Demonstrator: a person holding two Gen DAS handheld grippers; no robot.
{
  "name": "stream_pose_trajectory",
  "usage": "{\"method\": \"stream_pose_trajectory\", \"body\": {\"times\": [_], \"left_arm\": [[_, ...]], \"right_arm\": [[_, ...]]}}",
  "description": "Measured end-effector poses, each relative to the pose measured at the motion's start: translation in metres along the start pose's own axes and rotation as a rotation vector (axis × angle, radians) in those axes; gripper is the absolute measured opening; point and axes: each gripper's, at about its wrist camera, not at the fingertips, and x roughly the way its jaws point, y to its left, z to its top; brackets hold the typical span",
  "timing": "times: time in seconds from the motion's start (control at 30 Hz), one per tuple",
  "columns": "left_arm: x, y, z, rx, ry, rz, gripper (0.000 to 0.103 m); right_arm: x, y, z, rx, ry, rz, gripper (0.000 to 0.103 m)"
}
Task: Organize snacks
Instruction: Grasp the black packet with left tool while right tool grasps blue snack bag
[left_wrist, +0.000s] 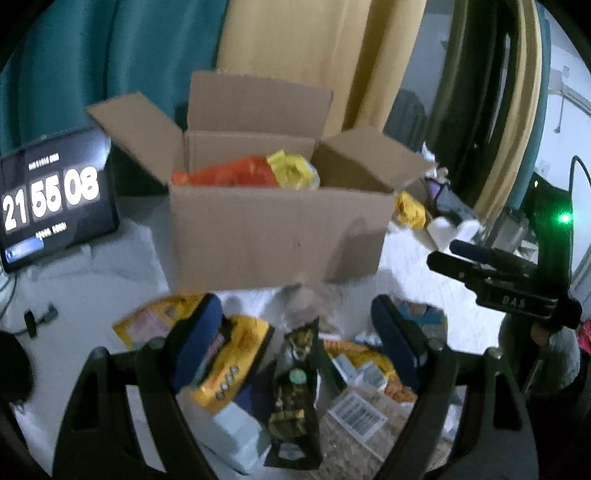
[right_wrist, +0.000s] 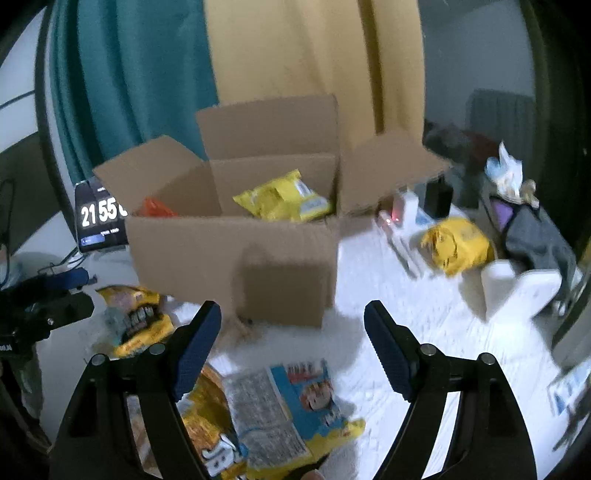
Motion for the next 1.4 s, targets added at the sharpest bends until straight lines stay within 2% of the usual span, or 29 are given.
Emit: {"method": "stream_pose_trajectory", "body": {"times": [0.37, 0.5, 0.67, 0.7, 0.77, 0.87, 0.93, 1.03, 1.07, 1.1, 1.17, 1.23, 1.4], "left_arm": [[0.041, -0.002, -0.039, -0.017, 0.170, 0.024, 0.085], [0.051, 0.006, -0.047, -0.033, 0.217, 0.034, 0.084], [0.054, 0.012, -0.054, -0.039, 0.245, 0.018, 0.083], [0.055, 0.013, -0.055, -0.037, 0.245, 0.022, 0.080], [0.057, 0.012, -0.057, -0.023, 0.253, 0.053, 0.060], [0.055, 0.014, -0.058, -0.015, 0.245, 0.068, 0.048], [0.053, 0.016, -0.058, -0.019, 0.243, 0.066, 0.046], [0.051, 0.018, -0.058, -0.014, 0.234, 0.063, 0.040], [0.050, 0.018, -0.057, -0.016, 0.230, 0.054, 0.038], [0.049, 0.017, -0.057, -0.016, 0.227, 0.048, 0.038], [0.046, 0.015, -0.055, -0.011, 0.215, 0.040, 0.037], [0.042, 0.014, -0.052, -0.006, 0.199, 0.037, 0.036], [0.029, 0.019, -0.043, -0.004, 0.157, 0.042, 0.036]], "right_arm": [[0.035, -0.023, -0.050, 0.056, 0.134, 0.048, 0.083], [0.045, -0.020, -0.061, 0.065, 0.184, 0.084, 0.083], [0.050, -0.009, -0.064, 0.032, 0.200, 0.106, 0.083], [0.051, -0.008, -0.064, 0.030, 0.201, 0.105, 0.083], [0.052, -0.008, -0.065, 0.039, 0.202, 0.103, 0.083], [0.051, -0.004, -0.067, 0.024, 0.201, 0.095, 0.083], [0.051, -0.002, -0.067, 0.014, 0.196, 0.088, 0.082], [0.049, 0.002, -0.067, 0.003, 0.189, 0.097, 0.070], [0.047, 0.004, -0.067, -0.002, 0.178, 0.082, 0.056], [0.046, 0.004, -0.066, -0.004, 0.170, 0.076, 0.050], [0.042, 0.005, -0.064, -0.005, 0.157, 0.068, 0.028], [0.040, 0.005, -0.061, -0.014, 0.147, 0.048, 0.014], [0.031, 0.005, -0.054, -0.031, 0.115, 0.044, 0.012]]}}
